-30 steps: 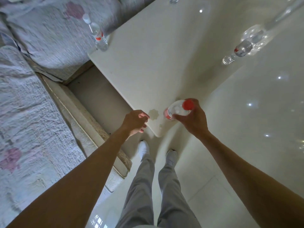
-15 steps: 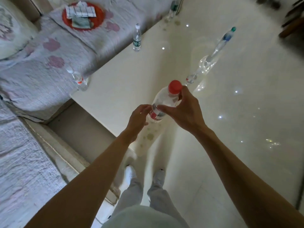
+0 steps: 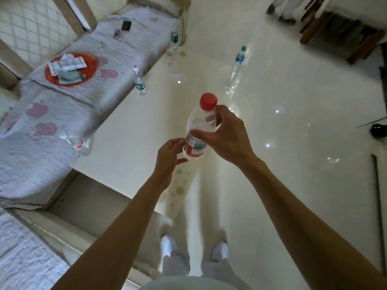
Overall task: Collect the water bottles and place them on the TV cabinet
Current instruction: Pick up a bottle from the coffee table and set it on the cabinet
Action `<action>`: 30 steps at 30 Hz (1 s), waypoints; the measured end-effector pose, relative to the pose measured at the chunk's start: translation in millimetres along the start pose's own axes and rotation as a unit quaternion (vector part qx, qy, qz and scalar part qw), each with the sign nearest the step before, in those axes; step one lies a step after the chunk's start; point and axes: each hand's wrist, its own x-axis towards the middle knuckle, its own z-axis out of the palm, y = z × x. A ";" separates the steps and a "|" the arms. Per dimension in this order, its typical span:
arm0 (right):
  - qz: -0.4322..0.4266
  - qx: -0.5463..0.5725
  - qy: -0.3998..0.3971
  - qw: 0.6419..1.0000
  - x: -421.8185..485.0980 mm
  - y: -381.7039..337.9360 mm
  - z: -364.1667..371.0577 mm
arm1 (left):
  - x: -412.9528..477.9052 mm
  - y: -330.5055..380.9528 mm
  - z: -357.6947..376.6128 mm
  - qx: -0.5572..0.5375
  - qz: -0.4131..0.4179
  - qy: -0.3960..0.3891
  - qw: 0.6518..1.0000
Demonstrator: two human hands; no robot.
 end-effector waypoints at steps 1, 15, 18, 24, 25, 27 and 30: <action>0.003 0.004 0.004 1.000 -1.3 3.6 -7.2 | -0.9 1.4 7.2 0.007 0.003 -0.005 1.000; 0.025 0.013 0.093 0.995 -10.0 119.8 -144.0 | -2.3 -3.1 190.6 0.056 0.033 -0.054 0.996; 0.028 0.013 0.110 0.993 -11.4 149.7 -185.9 | 1.4 -3.1 243.1 0.058 0.043 -0.068 0.995; 0.044 0.007 0.156 0.987 -19.4 211.2 -264.1 | 7.2 -9.1 344.7 0.075 0.060 -0.118 0.988; 0.050 0.008 0.163 0.985 -20.8 221.5 -275.5 | 8.1 -10.3 360.9 0.077 0.059 -0.128 0.987; 0.065 0.011 0.179 0.982 -23.1 242.0 -295.7 | 10.3 -12.9 391.5 0.083 0.052 -0.147 0.984; 0.098 0.022 0.196 0.975 -23.3 270.6 -320.9 | 15.3 -16.7 432.6 0.098 0.042 -0.180 0.978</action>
